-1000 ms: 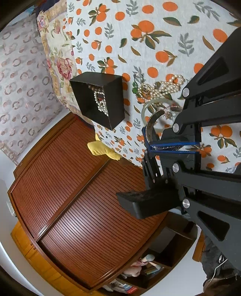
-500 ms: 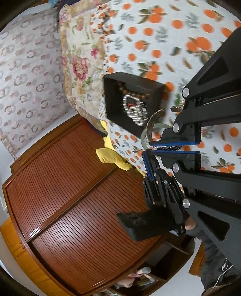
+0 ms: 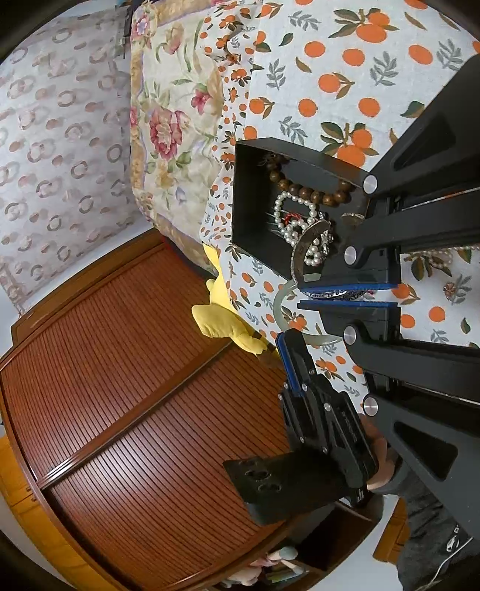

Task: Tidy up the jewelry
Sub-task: 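Lower both bangles into the black box and open both tools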

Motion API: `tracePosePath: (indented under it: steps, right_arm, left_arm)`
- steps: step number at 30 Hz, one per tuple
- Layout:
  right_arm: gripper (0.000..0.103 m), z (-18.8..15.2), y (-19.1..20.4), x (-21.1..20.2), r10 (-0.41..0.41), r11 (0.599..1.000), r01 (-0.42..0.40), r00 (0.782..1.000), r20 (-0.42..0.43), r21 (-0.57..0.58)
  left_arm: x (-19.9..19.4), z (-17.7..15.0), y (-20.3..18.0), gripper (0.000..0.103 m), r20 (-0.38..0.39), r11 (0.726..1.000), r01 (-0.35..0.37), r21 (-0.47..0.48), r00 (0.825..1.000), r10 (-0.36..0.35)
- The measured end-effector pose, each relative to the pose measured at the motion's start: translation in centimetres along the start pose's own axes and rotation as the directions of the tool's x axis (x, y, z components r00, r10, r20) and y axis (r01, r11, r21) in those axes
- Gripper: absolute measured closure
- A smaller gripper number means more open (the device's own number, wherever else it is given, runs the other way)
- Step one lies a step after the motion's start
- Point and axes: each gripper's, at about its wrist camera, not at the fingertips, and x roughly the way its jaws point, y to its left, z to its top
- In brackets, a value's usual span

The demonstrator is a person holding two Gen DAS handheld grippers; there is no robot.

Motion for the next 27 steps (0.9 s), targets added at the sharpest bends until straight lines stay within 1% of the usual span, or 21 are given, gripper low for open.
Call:
tracePosePath:
  steps: [5,9,14,17,18,23,27]
  right_arm:
    - [0.097,0.9,-0.5,1.7,-0.036,0.999,0.035,0.999,-0.008,-0.016]
    - [0.095,1.5,-0.9,3.3,-0.089,0.995,0.088,0.996,-0.019,-0.037]
    - [0.094,1.9,-1.5,4.2,-0.104,0.994,0.103,0.994,-0.024,-0.038]
    - [0.094,1.8,-1.3,4.0,-0.119,0.992,0.118,0.993,-0.020,-0.051]
    - [0.094,1.7,-1.1,3.8,-0.117,0.992,0.116,0.993,-0.019,-0.053]
    - [0.094,0.2,-0.1,2.4,-0.005,1.000,0.005,1.000,-0.025,-0.024]
    - [0.094,-1.0,0.9,1.8,-0.005,0.999,0.004,1.000,-0.026,-0.037]
  left_arm:
    - [1.3,0.3,0.4,0.097,-0.011,1.000,-0.012,-0.012,1.000,0.012]
    - [2.3,0.3,0.9,0.097,-0.026,0.999,-0.021,-0.024,0.999,0.021]
    - [2.8,0.3,1.2,0.097,-0.029,0.999,-0.025,-0.030,0.999,0.024]
    - [2.9,0.4,1.3,0.097,-0.027,0.999,-0.028,-0.029,0.999,0.027]
    - [2.9,0.4,1.3,0.097,-0.026,0.999,-0.027,-0.029,0.999,0.026]
    - [3.7,1.1,1.2,0.097,-0.019,0.999,-0.031,-0.018,0.999,0.031]
    - [5.0,1.6,1.0,0.096,-0.029,0.999,-0.041,-0.010,0.999,0.040]
